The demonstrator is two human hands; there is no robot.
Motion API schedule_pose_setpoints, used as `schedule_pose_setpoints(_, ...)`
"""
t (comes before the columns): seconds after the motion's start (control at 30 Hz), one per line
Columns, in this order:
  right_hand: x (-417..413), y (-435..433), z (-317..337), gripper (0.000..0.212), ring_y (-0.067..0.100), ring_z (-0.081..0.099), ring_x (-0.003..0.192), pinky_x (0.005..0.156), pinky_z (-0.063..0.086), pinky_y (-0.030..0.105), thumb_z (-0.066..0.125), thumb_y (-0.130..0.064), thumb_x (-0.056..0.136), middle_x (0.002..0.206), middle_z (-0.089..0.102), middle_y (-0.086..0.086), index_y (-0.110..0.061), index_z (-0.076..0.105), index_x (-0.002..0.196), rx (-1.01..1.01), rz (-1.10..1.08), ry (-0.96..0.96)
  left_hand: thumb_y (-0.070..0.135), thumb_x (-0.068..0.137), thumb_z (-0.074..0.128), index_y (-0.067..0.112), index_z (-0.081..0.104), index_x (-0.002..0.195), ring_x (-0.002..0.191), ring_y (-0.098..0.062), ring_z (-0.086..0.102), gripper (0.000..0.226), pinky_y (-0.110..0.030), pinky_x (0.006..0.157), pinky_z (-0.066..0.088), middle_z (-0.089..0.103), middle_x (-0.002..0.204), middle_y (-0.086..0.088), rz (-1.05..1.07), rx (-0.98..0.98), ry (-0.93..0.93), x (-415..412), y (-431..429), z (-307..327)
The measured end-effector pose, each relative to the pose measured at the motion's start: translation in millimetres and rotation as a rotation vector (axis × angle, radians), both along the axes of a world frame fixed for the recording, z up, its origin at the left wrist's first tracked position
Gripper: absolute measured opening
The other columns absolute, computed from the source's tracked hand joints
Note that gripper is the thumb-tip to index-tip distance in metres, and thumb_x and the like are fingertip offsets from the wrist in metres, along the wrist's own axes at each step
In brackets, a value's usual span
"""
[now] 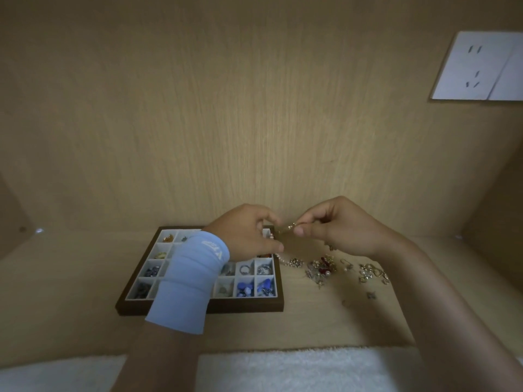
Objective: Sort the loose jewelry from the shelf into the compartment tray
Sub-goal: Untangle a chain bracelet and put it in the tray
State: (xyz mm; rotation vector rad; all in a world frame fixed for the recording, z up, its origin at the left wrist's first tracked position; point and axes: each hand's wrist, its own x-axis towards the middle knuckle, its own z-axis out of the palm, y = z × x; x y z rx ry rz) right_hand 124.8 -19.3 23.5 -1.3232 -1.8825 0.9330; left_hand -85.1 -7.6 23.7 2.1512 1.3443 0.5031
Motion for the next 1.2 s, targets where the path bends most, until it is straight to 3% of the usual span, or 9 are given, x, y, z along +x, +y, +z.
schedule_pose_setpoints(0.13, -1, -1, 1, 0.01, -0.006, 0.056, 0.049, 0.048, 0.039, 0.006, 0.071, -0.015, 0.091, 0.058, 0.067, -0.015, -0.01, 0.079, 0.09, 0.032, -0.016, 0.017, 0.028, 0.085, 0.071, 0.028, 0.077, 0.091, 0.063, 0.01, 0.056, 0.008, -0.007, 0.06, 0.039, 0.061, 0.06, 0.029, -0.001, 0.065, 0.016, -1, 1, 2)
schedule_pose_setpoints(0.27, 0, 0, 1, 0.016, -0.004, 0.053, 0.048, 0.048, 0.039, 0.008, 0.069, -0.021, 0.093, 0.061, 0.066, -0.011, -0.012, 0.078, 0.083, 0.028, -0.043, -0.015, 0.029, 0.087, 0.068, 0.028, 0.077, 0.09, 0.081, 0.002, 0.061, 0.009, -0.023, 0.079, 0.049, 0.069, 0.084, 0.017, 0.056, 0.195, -0.061, -8, 4, 6)
schedule_pose_setpoints(0.4, 0, -2, 2, 0.01, -0.01, 0.06, 0.064, 0.062, 0.043, 0.009, 0.074, -0.024, 0.089, 0.082, 0.073, -0.013, -0.023, 0.076, 0.099, -0.09, 0.022, -0.094, 0.022, 0.092, 0.063, 0.026, 0.073, 0.086, 0.065, 0.005, 0.054, 0.013, -0.016, 0.068, 0.042, 0.065, 0.07, 0.021, 0.115, 0.257, -0.536, -6, -2, 20)
schedule_pose_setpoints(0.5, -8, -3, -5, 0.043, -0.019, 0.058, 0.072, 0.075, 0.043, 0.012, 0.082, -0.03, 0.081, 0.111, 0.066, -0.012, -0.034, 0.067, 0.121, -0.142, 0.116, -0.232, 0.017, 0.095, 0.057, 0.023, 0.07, 0.089, 0.055, 0.003, 0.046, 0.016, -0.015, 0.061, 0.039, 0.056, 0.056, 0.022, 0.126, 0.225, -0.696, -2, -7, 27)
schedule_pose_setpoints(0.63, -30, 1, -28, 0.027, -0.004, 0.065, 0.093, 0.085, 0.047, 0.019, 0.08, -0.032, 0.083, 0.104, 0.072, -0.01, -0.03, 0.074, 0.109, -0.138, 0.17, -0.253, 0.015, 0.095, 0.057, 0.02, 0.07, 0.09, 0.055, 0.005, 0.047, 0.015, -0.012, 0.06, 0.037, 0.055, 0.055, 0.023, 0.087, 0.262, -0.693, 3, -10, 30)
schedule_pose_setpoints(0.77, -31, 5, -31, 0.016, -0.001, 0.064, 0.07, 0.077, 0.053, 0.028, 0.072, -0.031, 0.09, 0.074, 0.073, -0.009, -0.024, 0.076, 0.077, -0.088, 0.109, -0.178, 0.014, 0.093, 0.061, 0.019, 0.072, 0.092, 0.059, -0.001, 0.048, 0.012, -0.012, 0.061, 0.041, 0.055, 0.059, 0.01, 0.08, 0.315, -0.705, -3, -9, 33)
schedule_pose_setpoints(0.93, -14, 5, -17, 0.02, 0.005, 0.064, 0.078, 0.083, 0.049, 0.027, 0.064, -0.028, 0.096, 0.082, 0.074, 0.0, -0.017, 0.075, 0.084, -0.01, -0.013, 0.001, 0.024, 0.084, 0.072, 0.032, 0.07, 0.096, 0.056, -0.006, 0.045, 0.015, -0.031, 0.073, 0.055, 0.041, 0.059, 0.009, 0.113, 0.294, -0.416, -13, -2, 19)
schedule_pose_setpoints(1.03, -11, 4, -12, 0.024, -0.007, 0.06, 0.06, 0.06, 0.045, 0.008, 0.058, -0.023, 0.1, 0.078, 0.071, 0.001, -0.011, 0.072, 0.085, 0.026, -0.058, 0.103, 0.026, 0.08, 0.075, 0.035, 0.069, 0.1, 0.058, -0.008, 0.048, 0.022, -0.045, 0.085, 0.055, 0.041, 0.059, 0.011, 0.106, 0.218, -0.33, -11, 4, 6)
schedule_pose_setpoints(1.2, -9, 7, -11, 0.023, 0.016, 0.063, 0.058, 0.059, 0.053, 0.025, 0.055, -0.025, 0.101, 0.067, 0.066, 0.007, -0.01, 0.067, 0.088, 0.052, -0.064, 0.205, 0.033, 0.079, 0.075, 0.037, 0.064, 0.116, 0.062, -0.005, 0.052, 0.039, -0.03, 0.083, 0.053, 0.047, 0.065, 0.011, 0.053, 0.103, -0.259, 3, 6, -9)
